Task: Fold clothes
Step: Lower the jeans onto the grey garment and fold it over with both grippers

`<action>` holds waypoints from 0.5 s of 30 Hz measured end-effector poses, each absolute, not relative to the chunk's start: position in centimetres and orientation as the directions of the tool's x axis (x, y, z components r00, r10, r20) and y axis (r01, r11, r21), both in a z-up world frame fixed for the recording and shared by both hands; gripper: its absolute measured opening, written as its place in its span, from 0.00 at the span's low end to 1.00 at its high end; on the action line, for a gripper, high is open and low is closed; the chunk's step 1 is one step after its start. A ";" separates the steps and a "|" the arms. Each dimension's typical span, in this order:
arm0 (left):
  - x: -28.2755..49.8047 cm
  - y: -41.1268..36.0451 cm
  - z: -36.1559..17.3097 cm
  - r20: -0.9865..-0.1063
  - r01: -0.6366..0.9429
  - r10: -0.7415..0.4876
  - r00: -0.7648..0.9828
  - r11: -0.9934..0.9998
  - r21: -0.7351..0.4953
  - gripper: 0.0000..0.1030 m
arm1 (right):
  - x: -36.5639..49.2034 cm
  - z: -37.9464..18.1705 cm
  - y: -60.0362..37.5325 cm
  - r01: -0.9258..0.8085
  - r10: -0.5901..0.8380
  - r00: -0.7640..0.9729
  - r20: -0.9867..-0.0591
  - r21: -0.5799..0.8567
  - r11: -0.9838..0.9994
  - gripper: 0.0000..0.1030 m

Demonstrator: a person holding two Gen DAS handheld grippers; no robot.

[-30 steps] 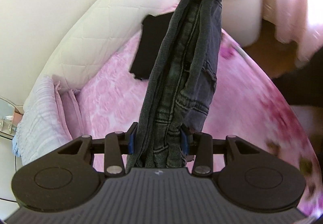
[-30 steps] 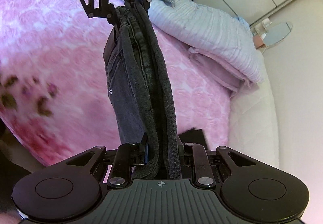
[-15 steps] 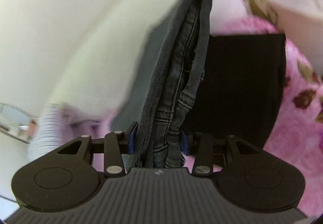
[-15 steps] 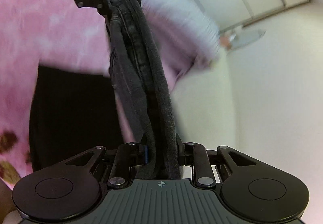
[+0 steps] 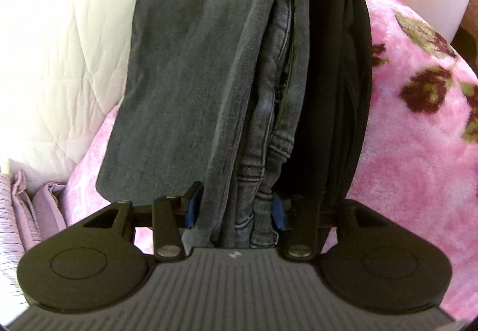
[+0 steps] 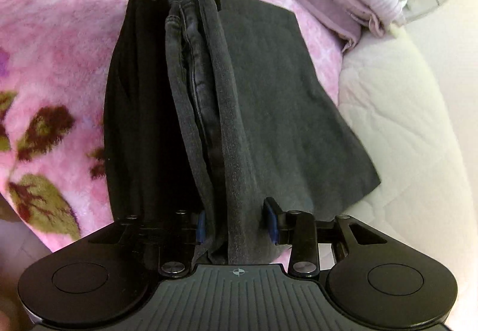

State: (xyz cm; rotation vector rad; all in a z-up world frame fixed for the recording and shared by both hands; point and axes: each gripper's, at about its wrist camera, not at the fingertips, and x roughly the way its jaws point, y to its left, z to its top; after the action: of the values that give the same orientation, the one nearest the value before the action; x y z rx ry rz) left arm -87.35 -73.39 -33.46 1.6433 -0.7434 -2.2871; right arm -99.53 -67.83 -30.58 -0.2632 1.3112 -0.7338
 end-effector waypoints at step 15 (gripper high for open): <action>-88.9 -73.4 -34.9 -0.826 -0.115 -0.443 -0.348 -0.854 0.507 0.42 | -98.0 -30.0 -69.9 0.389 -0.525 0.020 -0.851 -0.477 0.788 0.35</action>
State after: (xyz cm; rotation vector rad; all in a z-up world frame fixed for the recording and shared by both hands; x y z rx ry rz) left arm -88.93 -73.43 -34.86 1.6547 -0.7330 -2.3061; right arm -98.04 -69.94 -29.96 -0.1207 1.3792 -0.7111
